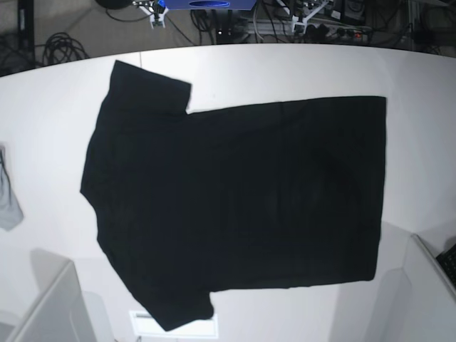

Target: Fold the T-shirt properly

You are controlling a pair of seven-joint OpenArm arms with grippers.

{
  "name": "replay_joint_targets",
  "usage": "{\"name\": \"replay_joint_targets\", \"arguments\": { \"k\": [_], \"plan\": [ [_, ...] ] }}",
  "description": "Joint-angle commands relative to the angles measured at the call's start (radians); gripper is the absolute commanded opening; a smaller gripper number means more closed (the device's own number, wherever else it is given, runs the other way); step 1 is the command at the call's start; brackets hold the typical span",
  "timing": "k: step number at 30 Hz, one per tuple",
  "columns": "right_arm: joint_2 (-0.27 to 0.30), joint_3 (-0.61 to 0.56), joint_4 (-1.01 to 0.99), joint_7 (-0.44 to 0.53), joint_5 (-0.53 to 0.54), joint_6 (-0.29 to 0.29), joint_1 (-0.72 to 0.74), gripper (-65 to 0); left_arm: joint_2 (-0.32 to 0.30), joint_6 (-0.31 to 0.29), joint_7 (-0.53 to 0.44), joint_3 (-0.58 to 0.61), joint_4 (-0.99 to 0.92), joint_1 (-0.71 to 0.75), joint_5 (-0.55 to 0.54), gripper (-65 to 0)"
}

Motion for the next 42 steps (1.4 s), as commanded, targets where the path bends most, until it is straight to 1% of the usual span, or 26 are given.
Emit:
{"name": "replay_joint_targets", "arguments": {
  "k": [1,2,3,6,7,38,42],
  "plan": [
    [0.004,-0.001,0.000,0.001,0.001,-0.006,-0.006,-65.0,-0.001,0.004,0.000,-0.001,0.003,0.008,-0.001,-30.1],
    [0.003,-0.001,0.000,-0.004,0.001,-0.006,-0.004,-65.0,-0.001,0.002,0.000,-0.001,0.003,0.008,-0.001,-35.1],
    [0.003,-0.001,0.000,-0.006,0.001,-0.006,-0.004,-65.0,-0.001,0.002,0.000,-0.001,0.003,0.009,-0.001,-41.5],
    [0.003,-0.002,0.000,-0.004,0.001,-0.006,-0.003,-65.0,-0.001,0.002,0.000,-0.001,0.003,0.009,-0.001,-64.0],
    [0.003,-0.002,0.000,-0.004,0.001,-0.006,0.000,-65.0,-0.001,0.002,0.000,-0.001,0.003,0.009,-0.001,-65.0],
    [0.004,-0.002,0.000,-0.001,0.001,-0.006,0.030,-65.0,-0.003,0.002,-0.001,-0.001,0.005,0.009,-0.001,-65.0],
    [0.004,-0.002,0.000,0.001,0.001,-0.006,0.030,-65.0,-0.015,0.002,-0.001,0.009,0.005,0.009,0.003,-65.0]
  ]
}}
